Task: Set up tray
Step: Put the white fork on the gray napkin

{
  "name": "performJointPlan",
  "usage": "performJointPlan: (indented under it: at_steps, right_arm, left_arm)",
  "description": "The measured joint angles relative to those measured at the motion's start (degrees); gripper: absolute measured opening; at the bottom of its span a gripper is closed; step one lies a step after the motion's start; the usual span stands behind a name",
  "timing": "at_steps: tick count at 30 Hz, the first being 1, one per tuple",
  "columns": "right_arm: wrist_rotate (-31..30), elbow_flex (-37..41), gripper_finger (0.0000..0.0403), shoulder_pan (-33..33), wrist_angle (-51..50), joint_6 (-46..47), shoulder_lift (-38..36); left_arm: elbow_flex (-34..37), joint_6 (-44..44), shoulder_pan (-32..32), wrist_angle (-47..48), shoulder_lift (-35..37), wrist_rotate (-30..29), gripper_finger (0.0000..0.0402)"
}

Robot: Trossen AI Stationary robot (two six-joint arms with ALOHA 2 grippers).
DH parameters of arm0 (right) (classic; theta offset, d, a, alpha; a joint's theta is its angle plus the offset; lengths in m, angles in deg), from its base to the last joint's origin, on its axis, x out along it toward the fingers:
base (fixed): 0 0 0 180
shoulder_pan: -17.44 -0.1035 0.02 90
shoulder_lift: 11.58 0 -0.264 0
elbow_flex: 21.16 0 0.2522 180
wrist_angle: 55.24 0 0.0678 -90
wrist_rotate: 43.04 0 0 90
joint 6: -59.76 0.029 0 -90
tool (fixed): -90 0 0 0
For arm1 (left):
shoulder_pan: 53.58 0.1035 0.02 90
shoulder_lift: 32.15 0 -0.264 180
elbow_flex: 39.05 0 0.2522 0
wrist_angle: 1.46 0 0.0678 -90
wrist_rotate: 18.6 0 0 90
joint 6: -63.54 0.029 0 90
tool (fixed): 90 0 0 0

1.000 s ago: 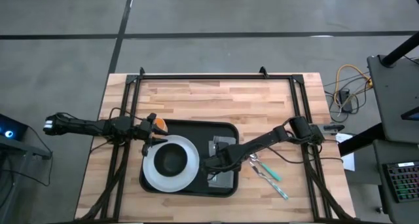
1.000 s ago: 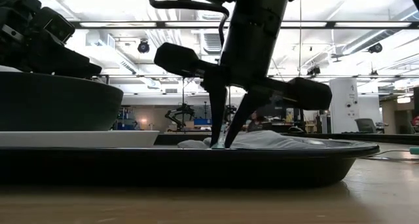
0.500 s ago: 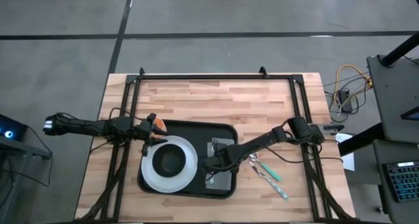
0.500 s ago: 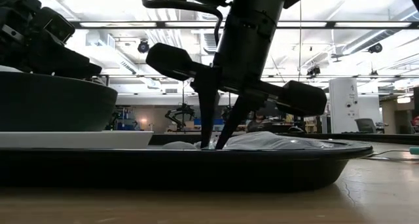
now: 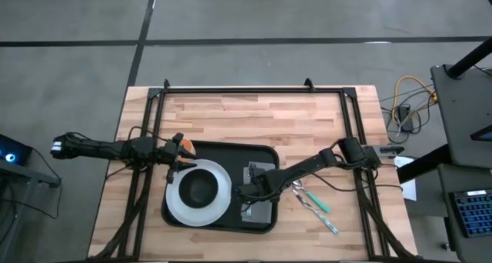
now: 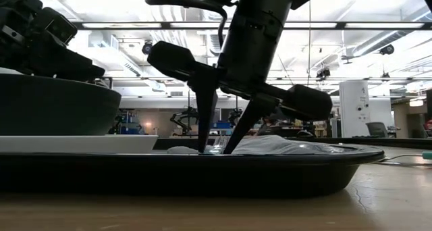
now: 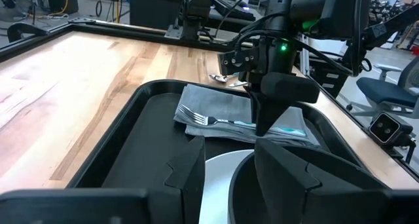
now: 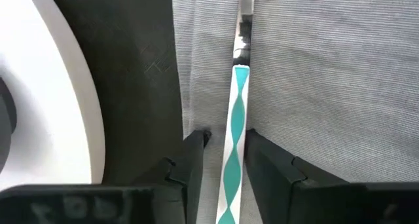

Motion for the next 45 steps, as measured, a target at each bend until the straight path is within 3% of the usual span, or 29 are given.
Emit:
performJointPlan:
  at_steps: [8,16,45]
  right_arm:
    - [0.2,0.2,0.0122,0.0,0.0,-0.2,-1.4]
    - [0.6,-2.8,0.0114,-0.1,-8.0,-0.2,-1.6]
    - [-1.4,-3.7,0.0110,0.1,-4.2,1.1,0.5]
  left_arm:
    - [0.0,0.0,0.0,0.0,0.0,0.0,0.0115]
    - [0.0,0.0,0.0,0.0,0.0,0.0,0.0115]
    - [0.0,0.0,0.0,0.0,0.0,0.0,0.0115]
